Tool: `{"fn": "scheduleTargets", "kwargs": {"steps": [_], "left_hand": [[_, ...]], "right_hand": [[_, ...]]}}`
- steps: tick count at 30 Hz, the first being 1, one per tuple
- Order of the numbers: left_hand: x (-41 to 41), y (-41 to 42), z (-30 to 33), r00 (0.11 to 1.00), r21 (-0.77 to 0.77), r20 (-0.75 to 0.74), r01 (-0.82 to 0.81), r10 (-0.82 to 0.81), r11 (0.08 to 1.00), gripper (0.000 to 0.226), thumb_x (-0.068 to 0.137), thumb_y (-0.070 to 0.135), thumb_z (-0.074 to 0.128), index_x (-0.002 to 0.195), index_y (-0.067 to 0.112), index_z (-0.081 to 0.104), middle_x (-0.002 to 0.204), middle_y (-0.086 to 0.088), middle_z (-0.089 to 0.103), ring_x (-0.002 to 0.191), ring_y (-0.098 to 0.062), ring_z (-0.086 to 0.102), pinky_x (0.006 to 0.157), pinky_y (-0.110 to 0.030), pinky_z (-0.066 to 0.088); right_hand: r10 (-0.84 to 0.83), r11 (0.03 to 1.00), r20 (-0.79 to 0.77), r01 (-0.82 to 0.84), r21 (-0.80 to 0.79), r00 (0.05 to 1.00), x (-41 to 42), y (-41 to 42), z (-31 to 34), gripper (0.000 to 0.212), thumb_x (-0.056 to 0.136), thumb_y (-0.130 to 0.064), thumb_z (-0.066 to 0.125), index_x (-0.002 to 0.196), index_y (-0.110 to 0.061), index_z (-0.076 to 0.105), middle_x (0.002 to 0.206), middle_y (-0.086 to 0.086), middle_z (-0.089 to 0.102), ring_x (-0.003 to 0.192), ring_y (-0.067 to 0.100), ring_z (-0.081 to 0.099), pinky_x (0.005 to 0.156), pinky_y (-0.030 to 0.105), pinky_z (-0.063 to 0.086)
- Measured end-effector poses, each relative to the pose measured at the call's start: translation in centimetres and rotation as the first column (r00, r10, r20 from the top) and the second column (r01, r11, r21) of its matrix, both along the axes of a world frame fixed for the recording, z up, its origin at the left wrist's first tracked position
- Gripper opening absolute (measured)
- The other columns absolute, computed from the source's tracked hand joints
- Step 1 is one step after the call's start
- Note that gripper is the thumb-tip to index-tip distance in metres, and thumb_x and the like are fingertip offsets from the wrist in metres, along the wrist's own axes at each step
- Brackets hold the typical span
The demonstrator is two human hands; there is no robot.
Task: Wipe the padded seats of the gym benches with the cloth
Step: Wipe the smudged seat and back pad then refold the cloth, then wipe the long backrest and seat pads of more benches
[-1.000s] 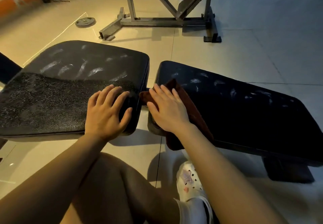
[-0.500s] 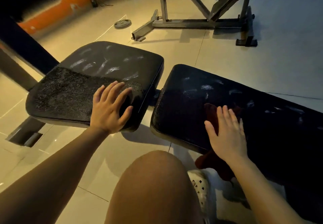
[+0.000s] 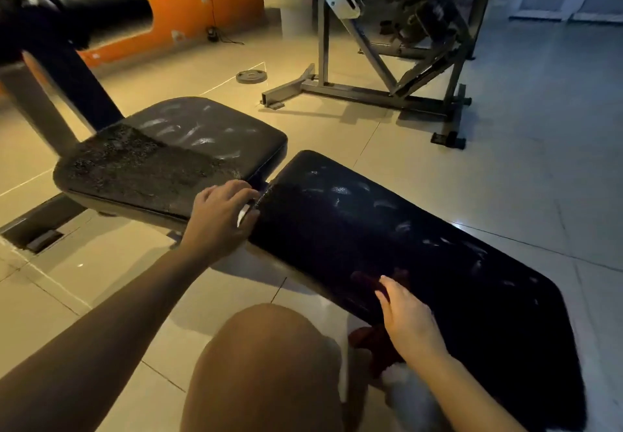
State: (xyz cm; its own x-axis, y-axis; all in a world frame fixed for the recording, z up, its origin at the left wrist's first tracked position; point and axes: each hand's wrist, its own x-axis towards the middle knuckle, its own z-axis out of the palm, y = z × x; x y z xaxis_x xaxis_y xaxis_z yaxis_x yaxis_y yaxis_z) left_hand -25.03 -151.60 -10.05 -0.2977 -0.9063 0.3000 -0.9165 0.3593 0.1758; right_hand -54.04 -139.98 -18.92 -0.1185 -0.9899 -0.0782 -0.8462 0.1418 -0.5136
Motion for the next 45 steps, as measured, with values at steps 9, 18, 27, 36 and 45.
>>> {"fn": "scheduleTargets", "kwargs": {"steps": [9,18,27,36,45], "left_hand": [[-19.2,9.6,10.6,0.932,0.344,-0.086,0.360,-0.353,0.867,0.031,0.097,0.035,0.053,0.127,0.024,0.054,0.115,0.007,0.057,0.105,-0.008,0.056,0.091,-0.029,0.047],[-28.6,16.8,7.8,0.920,0.324,-0.236,0.378,-0.312,0.868,0.042,0.087,0.053,0.061,0.120,0.028,0.052,0.099,0.016,0.055,0.097,-0.008,0.059,0.088,-0.035,0.053],[-35.6,19.3,4.9,0.829,0.411,-0.544,0.398,-0.129,0.820,0.019,0.089,0.027,0.069,0.105,0.022,0.061,0.095,0.007,0.064,0.086,-0.011,0.062,0.082,-0.034,0.055],[-39.3,12.4,5.6,0.955,0.321,-0.126,0.296,-0.269,0.900,0.018,0.085,0.038,0.071,0.099,0.030,0.064,0.089,0.011,0.067,0.082,-0.012,0.064,0.072,-0.036,0.054],[-38.3,10.5,5.8,0.974,0.244,0.225,-0.066,0.010,0.968,0.016,0.090,0.035,0.065,0.102,0.033,0.056,0.097,0.007,0.060,0.092,-0.022,0.059,0.067,-0.031,0.037]], "right_hand": [[-0.159,0.982,0.509,0.188,-0.005,0.846,-11.7,6.8,9.1,0.017,0.105,-0.032,0.038,0.106,-0.033,0.055,0.094,-0.007,0.061,0.083,0.003,0.057,0.072,0.024,0.045],[-0.132,0.948,0.853,0.315,-0.040,0.505,-16.2,9.9,17.1,0.022,0.104,-0.028,0.044,0.112,-0.024,0.063,0.108,0.004,0.070,0.103,0.022,0.066,0.093,0.043,0.053],[-0.023,0.918,0.922,0.373,-0.132,0.385,-24.1,10.8,20.9,0.023,0.101,-0.014,0.050,0.120,-0.020,0.059,0.106,0.001,0.070,0.095,0.014,0.069,0.077,0.030,0.057],[-0.007,0.990,0.235,0.039,-0.136,0.972,-36.2,4.8,14.4,0.017,0.095,-0.019,0.061,0.105,-0.033,0.065,0.102,-0.013,0.063,0.102,0.014,0.060,0.090,0.035,0.051],[0.368,0.929,0.031,-0.369,0.026,0.929,-36.1,-1.4,15.0,0.003,0.098,-0.022,0.057,0.100,-0.023,0.055,0.092,-0.003,0.063,0.093,0.018,0.063,0.069,0.016,0.043]]}}
